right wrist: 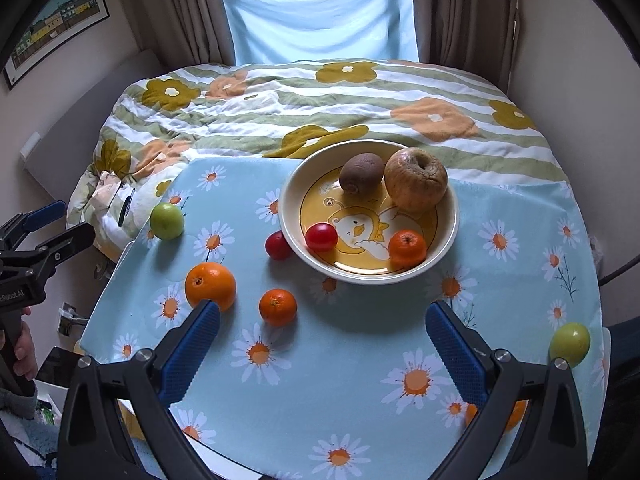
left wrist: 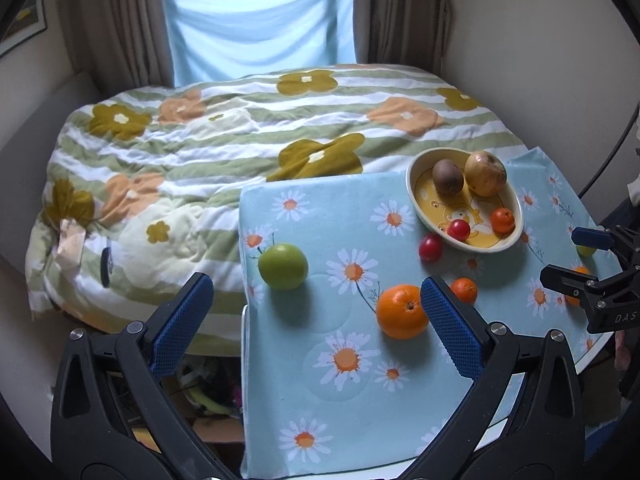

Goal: Organize fruits
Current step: 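Withdraw both tools from the bowl, then grasp the green apple with the left tool while the right tool grasps a tangerine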

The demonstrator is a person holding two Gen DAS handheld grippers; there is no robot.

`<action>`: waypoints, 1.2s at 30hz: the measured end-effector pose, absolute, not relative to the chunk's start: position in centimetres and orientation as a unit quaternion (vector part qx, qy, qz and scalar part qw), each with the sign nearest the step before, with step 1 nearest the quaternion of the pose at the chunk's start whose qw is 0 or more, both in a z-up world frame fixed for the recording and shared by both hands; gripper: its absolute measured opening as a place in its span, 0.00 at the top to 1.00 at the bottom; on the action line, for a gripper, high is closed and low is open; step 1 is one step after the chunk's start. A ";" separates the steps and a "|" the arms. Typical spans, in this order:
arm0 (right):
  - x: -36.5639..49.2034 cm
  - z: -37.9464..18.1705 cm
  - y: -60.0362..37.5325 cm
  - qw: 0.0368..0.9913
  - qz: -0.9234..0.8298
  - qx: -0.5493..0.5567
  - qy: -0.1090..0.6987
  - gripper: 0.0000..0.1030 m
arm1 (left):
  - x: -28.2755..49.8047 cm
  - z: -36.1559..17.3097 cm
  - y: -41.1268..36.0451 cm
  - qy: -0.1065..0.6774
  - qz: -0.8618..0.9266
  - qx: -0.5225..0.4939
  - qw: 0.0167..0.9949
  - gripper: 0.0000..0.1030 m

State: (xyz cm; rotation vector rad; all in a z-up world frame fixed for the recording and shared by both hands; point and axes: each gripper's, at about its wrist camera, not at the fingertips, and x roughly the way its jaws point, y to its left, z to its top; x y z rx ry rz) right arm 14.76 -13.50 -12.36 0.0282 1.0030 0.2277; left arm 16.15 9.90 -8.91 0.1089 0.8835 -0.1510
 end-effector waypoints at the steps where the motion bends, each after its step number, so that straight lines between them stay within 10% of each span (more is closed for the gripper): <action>1: 14.8 -12.5 -13.2 0.870 0.104 0.017 0.482 0.00 | 16.4 -9.2 10.1 0.428 -0.078 0.058 0.898 0.00; 27: 16.1 -20.1 -8.2 0.828 -0.005 0.057 0.557 0.02 | 25.0 -20.0 10.9 0.464 -0.183 0.240 0.833 0.06; 36: 16.2 -21.0 -8.1 0.825 -0.002 0.062 0.562 0.18 | 25.9 -22.0 10.3 0.476 -0.199 0.257 0.817 0.42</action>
